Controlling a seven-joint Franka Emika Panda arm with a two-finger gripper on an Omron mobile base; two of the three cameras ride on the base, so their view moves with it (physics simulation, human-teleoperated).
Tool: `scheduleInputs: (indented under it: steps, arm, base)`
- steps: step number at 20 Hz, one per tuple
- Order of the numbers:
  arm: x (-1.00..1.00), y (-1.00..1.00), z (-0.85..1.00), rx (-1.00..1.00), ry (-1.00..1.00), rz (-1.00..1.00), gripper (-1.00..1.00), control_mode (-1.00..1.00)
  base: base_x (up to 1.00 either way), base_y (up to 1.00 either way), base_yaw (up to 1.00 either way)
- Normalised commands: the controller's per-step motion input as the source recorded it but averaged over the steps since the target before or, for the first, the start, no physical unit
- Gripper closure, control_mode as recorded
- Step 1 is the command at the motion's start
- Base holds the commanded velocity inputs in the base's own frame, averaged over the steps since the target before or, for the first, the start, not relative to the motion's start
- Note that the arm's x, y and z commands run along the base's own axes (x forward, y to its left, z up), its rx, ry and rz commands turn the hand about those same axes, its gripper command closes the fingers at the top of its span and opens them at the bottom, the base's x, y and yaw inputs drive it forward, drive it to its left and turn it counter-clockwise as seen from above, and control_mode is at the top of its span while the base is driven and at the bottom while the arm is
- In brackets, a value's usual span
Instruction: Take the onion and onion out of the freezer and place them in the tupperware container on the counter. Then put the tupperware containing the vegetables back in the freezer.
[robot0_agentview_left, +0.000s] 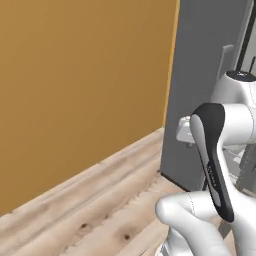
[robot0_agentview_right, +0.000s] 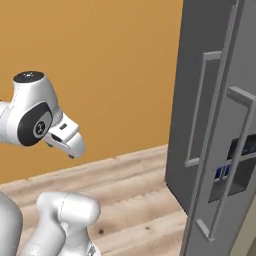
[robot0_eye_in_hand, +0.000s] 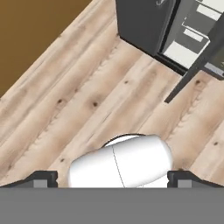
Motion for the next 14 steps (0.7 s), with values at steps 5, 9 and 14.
scheduleInputs:
  steps: [5, 9, 14]
  arm:
    - [0.00, 0.00, 0.00, 0.00, 0.00, 0.00, -1.00, 1.00]
    - [0.00, 0.00, 0.00, 0.00, 0.00, 0.00, -1.00, 1.00]
    - [0.00, 0.00, 0.00, 0.00, 0.00, 0.00, -1.00, 1.00]
  base:
    - [0.95, 0.24, -0.47]
    - [0.71, 0.10, -0.57]
    - [0.57, 0.00, -0.59]
